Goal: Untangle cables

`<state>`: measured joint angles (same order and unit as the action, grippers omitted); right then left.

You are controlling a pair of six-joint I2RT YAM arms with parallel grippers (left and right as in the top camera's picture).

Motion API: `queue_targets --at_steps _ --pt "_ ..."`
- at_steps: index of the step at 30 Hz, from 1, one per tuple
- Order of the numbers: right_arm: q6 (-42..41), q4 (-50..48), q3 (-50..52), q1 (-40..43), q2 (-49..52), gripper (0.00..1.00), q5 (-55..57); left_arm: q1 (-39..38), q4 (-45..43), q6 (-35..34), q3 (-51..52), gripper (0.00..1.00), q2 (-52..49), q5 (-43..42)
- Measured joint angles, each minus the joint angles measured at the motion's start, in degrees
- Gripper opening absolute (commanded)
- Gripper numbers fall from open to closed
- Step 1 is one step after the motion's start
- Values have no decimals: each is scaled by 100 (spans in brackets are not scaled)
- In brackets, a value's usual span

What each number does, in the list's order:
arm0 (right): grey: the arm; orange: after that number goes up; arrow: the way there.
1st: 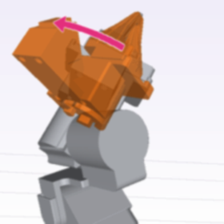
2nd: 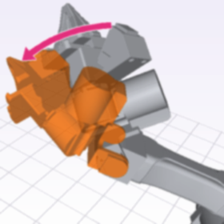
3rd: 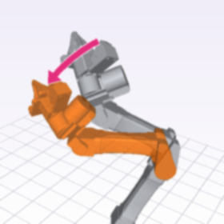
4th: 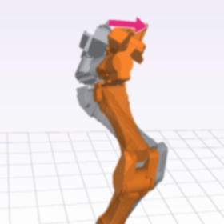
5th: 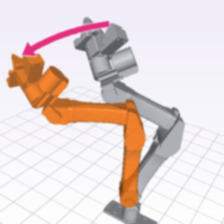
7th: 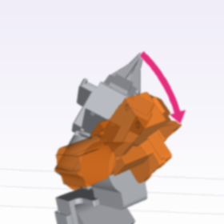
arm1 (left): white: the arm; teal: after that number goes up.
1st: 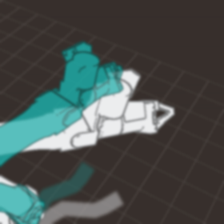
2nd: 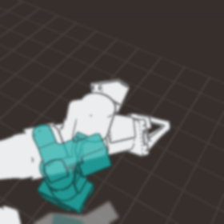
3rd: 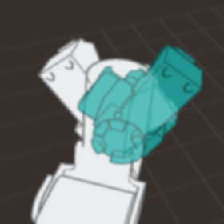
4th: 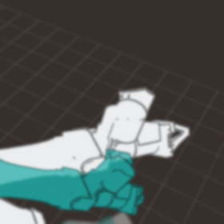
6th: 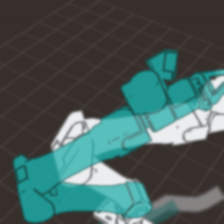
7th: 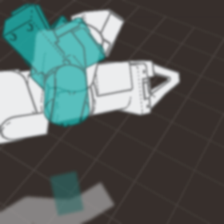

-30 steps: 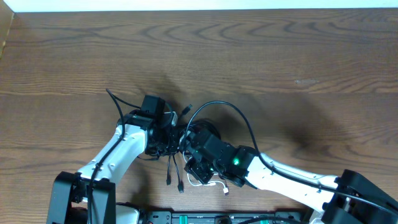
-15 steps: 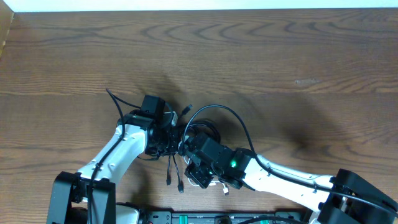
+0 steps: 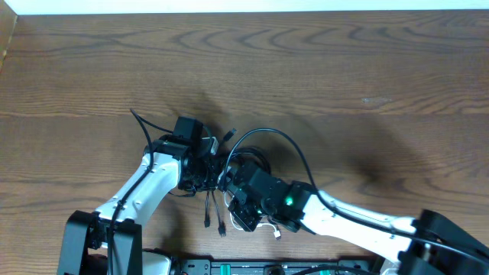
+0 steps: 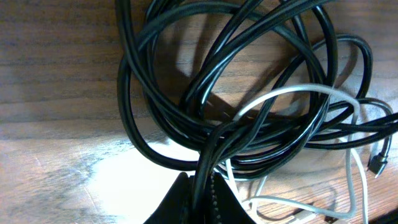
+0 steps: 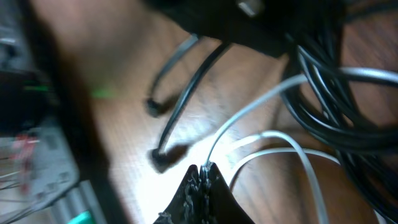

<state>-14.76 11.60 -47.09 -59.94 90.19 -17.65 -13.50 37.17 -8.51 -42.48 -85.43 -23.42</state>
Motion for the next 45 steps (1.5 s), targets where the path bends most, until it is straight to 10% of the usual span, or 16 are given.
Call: queue_targets --at_steps 21,25,29,45 --pt "-136 11 7 142 -3995 1 -527 0 -4 55 0 58 0 2" --pt "-127 420 4 144 -4266 42 -188 0 -4 66 0 59 0 0" --pt "-116 903 4 144 -4044 59 17 0 -9 61 2 67 0 0" --pt "-114 798 4 136 -1025 51 70 0 -9 68 2 67 0 2"
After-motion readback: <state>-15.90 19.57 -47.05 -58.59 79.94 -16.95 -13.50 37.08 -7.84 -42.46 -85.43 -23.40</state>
